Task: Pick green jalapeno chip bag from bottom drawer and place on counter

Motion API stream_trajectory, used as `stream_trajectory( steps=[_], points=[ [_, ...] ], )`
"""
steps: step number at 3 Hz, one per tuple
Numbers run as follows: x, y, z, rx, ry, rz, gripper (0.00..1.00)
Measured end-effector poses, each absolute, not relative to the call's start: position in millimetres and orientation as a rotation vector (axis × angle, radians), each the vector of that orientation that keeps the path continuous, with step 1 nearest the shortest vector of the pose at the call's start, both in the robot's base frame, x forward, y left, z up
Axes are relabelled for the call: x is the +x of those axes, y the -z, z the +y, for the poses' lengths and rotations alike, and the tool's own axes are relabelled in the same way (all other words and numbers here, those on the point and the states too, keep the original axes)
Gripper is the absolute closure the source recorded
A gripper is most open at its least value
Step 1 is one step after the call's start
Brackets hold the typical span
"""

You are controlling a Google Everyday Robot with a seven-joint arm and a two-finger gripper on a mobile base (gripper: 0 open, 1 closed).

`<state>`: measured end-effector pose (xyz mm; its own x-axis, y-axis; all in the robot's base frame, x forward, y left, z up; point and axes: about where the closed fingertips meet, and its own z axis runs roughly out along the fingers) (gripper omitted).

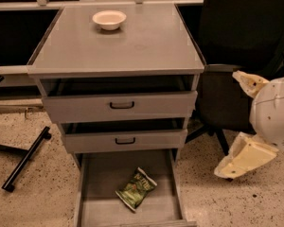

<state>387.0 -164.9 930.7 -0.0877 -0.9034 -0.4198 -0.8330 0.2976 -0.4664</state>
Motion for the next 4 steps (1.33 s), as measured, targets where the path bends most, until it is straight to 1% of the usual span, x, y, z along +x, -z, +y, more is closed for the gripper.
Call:
stream_trajectory(
  steps=[1,2,3,4],
  points=[
    [406,-861,-122,-1.573,-0.017,1.91,0.0],
    [418,-747,-72,-1.588,-0.223,1.949,0.0],
    [427,-666,-35,-1.576,-0.319,1.984,0.0],
    [445,-664,-29,-1.519,-0.291,1.961,0.0]
  ],
)
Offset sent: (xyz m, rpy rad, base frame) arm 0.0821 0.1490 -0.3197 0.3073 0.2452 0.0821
